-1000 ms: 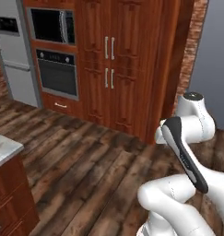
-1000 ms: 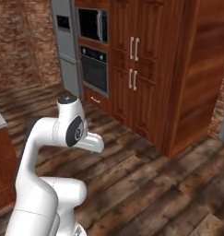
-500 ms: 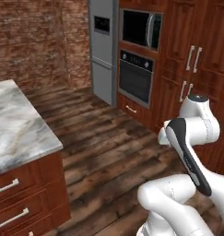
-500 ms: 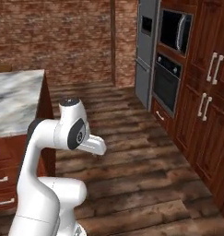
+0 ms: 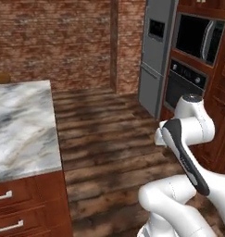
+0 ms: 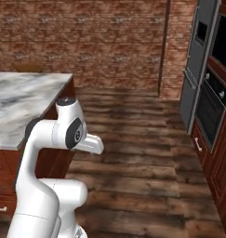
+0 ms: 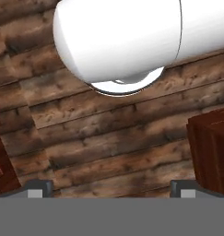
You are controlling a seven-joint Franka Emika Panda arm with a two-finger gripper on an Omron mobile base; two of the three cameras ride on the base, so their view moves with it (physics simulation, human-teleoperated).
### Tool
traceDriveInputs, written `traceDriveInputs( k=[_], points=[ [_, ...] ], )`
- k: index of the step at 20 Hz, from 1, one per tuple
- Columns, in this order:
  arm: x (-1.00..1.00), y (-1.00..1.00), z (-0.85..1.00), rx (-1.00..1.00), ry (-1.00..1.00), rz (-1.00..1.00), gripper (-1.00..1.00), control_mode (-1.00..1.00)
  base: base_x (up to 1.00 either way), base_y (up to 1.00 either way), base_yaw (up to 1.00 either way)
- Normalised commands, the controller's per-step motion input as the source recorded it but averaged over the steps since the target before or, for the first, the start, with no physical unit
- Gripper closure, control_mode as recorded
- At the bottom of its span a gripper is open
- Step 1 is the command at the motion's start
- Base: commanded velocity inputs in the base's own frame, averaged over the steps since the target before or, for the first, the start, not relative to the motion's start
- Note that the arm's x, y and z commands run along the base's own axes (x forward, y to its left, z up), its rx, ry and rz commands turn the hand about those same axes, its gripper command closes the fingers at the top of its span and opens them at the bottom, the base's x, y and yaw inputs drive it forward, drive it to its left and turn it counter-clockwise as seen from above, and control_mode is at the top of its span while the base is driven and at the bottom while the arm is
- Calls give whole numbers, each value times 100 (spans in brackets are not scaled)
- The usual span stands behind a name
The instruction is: Place one of the steaks on the plate and the other in the bowl. Then place the bowl in the fridge.
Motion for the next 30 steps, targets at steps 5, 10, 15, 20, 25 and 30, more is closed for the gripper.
traceDriveInputs(
  k=[5,10,15,20,25,30],
  points=[
    [0,0,0,0,0,0,-100,100,100,-88,24],
    [0,0,0,0,0,0,-100,100,100,-24,25],
    [0,0,0,0,0,0,-100,100,100,-41,19],
    [0,0,0,0,0,0,-100,100,100,-33,12],
    [0,0,0,0,0,0,-100,100,100,-16,6],
    [0,0,0,0,0,0,-100,100,100,0,-8]
  ],
)
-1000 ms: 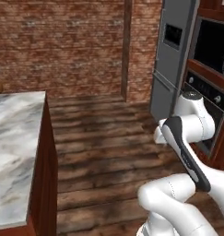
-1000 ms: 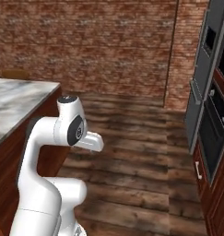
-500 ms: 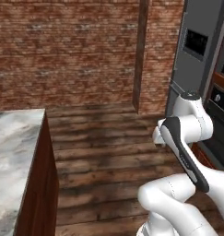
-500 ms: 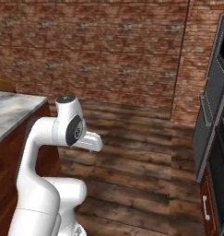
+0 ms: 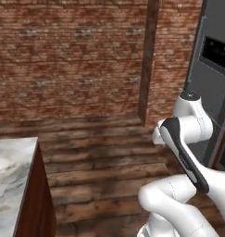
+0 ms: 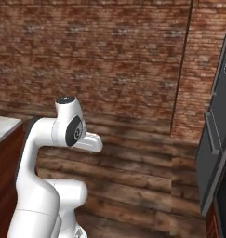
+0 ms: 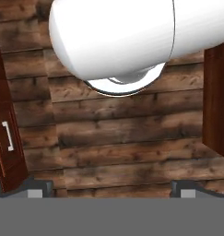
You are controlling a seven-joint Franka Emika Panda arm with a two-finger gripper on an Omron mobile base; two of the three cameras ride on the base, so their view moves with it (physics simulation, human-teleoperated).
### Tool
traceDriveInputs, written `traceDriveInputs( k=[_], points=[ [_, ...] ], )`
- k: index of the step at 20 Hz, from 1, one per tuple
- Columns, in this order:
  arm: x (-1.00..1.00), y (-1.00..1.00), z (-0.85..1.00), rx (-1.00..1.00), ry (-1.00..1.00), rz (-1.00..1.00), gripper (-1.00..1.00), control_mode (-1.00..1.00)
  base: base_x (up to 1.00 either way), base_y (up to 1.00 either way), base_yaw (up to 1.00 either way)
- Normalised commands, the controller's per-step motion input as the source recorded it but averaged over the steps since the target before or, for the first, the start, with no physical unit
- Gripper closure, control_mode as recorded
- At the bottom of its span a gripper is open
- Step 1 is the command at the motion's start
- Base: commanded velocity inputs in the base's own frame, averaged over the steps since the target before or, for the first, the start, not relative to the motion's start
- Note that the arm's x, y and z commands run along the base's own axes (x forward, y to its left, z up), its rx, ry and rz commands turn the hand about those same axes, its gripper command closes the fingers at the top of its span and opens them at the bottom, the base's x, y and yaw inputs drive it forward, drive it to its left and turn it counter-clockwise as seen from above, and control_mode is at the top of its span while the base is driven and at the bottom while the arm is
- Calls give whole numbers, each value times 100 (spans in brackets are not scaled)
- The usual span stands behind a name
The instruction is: Place one of the steaks on the plate and the other in the bowl. Then place the bowl in the fridge.
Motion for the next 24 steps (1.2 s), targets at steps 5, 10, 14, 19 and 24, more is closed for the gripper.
traceDriveInputs(
  k=[5,10,14,19,24],
  points=[
    [0,0,0,0,0,0,-100,100,100,3,-11],
    [0,0,0,0,0,0,-100,100,100,12,-10],
    [0,0,0,0,0,0,-100,100,100,19,-11],
    [0,0,0,0,0,0,-100,100,100,17,-16],
    [0,0,0,0,0,0,-100,100,100,15,-24]
  ],
)
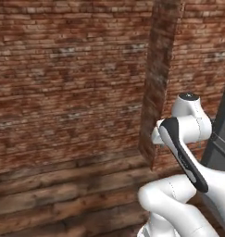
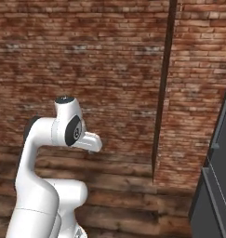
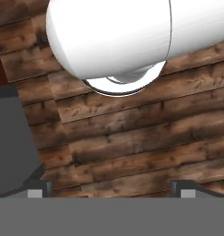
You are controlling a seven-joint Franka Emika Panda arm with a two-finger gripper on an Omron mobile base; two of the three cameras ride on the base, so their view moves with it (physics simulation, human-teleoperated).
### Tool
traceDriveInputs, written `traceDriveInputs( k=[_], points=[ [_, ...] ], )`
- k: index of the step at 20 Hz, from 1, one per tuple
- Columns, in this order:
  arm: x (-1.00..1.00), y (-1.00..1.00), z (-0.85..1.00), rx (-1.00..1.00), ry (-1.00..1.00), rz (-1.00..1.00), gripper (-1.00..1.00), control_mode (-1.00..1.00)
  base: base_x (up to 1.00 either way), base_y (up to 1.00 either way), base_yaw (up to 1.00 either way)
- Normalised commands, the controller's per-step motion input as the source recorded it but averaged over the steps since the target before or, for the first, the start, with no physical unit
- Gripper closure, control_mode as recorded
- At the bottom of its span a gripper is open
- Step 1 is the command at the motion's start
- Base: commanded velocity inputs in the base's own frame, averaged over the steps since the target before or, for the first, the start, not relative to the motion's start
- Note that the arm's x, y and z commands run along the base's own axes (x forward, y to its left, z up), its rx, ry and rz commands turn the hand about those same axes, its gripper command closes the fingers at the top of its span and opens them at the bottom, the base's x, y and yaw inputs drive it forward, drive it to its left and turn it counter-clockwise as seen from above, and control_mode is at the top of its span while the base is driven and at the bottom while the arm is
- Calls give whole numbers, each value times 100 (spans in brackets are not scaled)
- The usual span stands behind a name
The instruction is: Place one of the steaks on the plate and the other in the bowl. Then place the bowl in the fridge.
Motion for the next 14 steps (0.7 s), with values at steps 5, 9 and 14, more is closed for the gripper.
traceDriveInputs(
  k=[5,9,14],
  points=[
    [0,0,0,0,0,0,-100,100,99,7,-22],
    [0,0,0,0,0,0,-100,100,83,0,-23],
    [0,0,0,0,0,0,-100,100,11,32,-72]
  ],
)
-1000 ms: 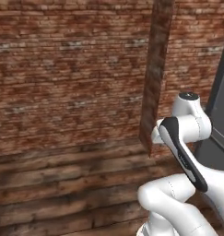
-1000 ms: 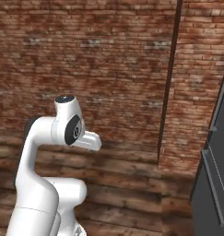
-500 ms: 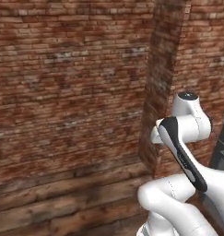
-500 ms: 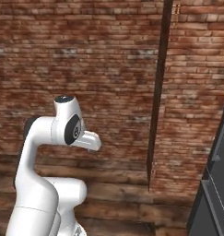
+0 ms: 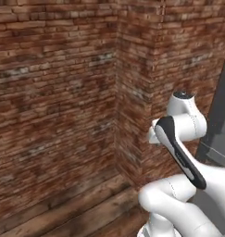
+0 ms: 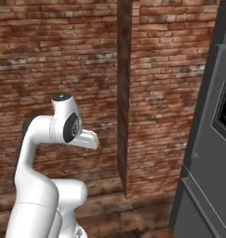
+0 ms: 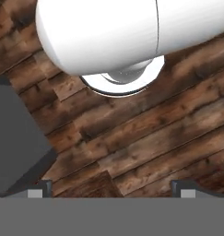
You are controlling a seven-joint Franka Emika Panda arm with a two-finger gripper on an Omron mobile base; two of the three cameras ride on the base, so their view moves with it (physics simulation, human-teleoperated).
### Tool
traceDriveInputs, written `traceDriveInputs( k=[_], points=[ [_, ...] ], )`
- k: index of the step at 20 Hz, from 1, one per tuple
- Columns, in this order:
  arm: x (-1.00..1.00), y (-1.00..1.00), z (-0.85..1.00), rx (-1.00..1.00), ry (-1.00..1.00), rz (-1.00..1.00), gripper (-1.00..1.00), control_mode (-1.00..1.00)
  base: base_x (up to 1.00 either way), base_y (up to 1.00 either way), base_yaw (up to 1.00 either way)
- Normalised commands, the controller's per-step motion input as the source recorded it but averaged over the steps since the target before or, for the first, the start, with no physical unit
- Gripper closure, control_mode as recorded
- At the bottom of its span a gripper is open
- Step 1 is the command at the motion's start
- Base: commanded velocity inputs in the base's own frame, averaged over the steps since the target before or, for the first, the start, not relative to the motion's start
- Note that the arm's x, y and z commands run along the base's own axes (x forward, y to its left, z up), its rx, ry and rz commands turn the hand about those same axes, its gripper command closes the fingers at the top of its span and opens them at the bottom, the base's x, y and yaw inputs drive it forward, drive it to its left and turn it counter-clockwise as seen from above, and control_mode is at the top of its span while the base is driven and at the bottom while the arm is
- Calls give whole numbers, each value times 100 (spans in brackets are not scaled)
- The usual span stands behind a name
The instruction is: Place one of the steaks on the plate and the other in the bowl. Then place the bowl in the fridge.
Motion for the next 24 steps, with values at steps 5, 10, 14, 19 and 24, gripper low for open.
traceDriveInputs(
  k=[5,10,14,19,24],
  points=[
    [0,0,0,0,0,0,-100,100,0,60,-69],
    [0,0,0,0,0,0,-100,100,0,92,-54],
    [0,0,0,0,0,0,-100,100,0,56,-58],
    [0,0,0,0,0,0,-100,100,18,40,-72],
    [0,0,0,0,0,0,-100,100,34,59,-67]
  ],
)
